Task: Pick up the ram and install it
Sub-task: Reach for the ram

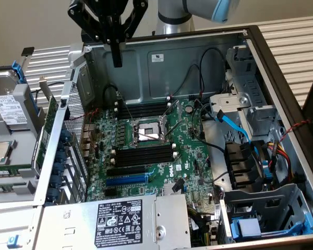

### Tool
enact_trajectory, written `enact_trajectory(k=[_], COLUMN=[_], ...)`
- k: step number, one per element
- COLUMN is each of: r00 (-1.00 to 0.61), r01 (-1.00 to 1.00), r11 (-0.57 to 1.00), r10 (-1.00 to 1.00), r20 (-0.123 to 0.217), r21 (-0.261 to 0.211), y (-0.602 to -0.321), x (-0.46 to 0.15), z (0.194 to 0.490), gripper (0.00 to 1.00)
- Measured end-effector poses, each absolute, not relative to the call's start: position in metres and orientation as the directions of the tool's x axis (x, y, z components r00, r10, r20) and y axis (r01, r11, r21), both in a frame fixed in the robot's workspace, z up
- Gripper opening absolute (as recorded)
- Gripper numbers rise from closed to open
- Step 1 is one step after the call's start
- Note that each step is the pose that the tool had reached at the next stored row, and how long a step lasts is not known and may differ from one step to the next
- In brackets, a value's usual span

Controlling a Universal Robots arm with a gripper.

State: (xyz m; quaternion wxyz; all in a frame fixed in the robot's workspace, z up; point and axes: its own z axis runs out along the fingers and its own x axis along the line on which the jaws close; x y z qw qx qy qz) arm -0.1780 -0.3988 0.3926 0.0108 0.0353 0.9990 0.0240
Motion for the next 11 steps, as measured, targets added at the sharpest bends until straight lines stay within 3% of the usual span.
enact_trajectory(k=[11], r00=[-0.997], r01=[0.070], r11=[0.996], r10=[0.071], r20=[-0.020], r21=[0.049], y=[-0.399], x=[-0.228], z=[0.393], gripper=[0.11])
